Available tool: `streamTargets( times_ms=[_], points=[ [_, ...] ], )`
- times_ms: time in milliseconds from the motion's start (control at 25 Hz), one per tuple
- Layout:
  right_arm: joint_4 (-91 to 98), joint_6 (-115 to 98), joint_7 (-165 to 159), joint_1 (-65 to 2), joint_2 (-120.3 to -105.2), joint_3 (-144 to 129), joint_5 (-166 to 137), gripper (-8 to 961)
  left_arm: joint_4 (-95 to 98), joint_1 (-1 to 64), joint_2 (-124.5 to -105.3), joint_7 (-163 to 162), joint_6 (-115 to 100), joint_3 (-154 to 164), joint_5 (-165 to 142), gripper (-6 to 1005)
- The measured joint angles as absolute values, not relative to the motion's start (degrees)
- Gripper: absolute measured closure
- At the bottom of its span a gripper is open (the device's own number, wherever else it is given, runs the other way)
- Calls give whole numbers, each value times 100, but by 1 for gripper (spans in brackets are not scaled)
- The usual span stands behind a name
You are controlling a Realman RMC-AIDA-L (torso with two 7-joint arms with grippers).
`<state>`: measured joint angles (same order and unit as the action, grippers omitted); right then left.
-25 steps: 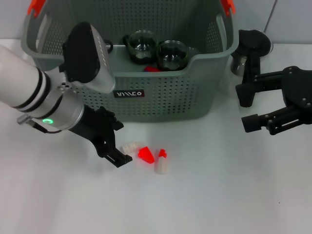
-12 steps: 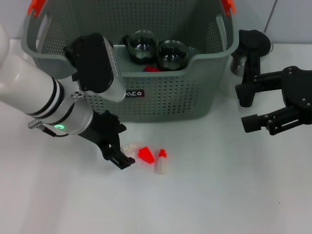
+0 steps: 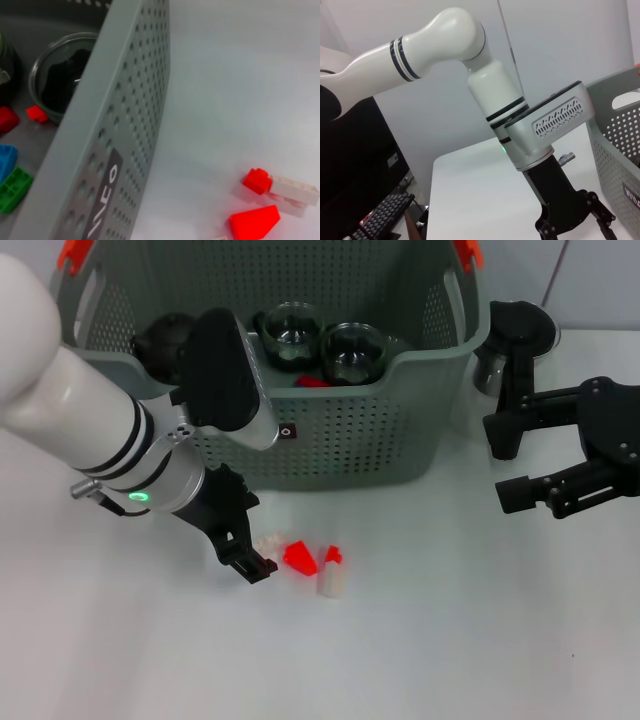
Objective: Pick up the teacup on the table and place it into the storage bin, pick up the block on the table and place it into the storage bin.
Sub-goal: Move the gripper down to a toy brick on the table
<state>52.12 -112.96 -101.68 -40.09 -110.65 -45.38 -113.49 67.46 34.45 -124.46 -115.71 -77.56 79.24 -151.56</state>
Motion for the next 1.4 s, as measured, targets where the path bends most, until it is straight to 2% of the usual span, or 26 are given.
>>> streamTargets(
  times_ms=[1080,1400],
  points=[
    [5147,-11294,-10107,-3947,-11065,-4535,-11343,11,6642,3736,-12445,-12434,-7611,8684,-15451,149],
    [5140,-11293,-10067,-3938,-11060,-4535,-11343,11,6374,3837,-12445,-12437,-7502,8689,-15468,257]
  ],
)
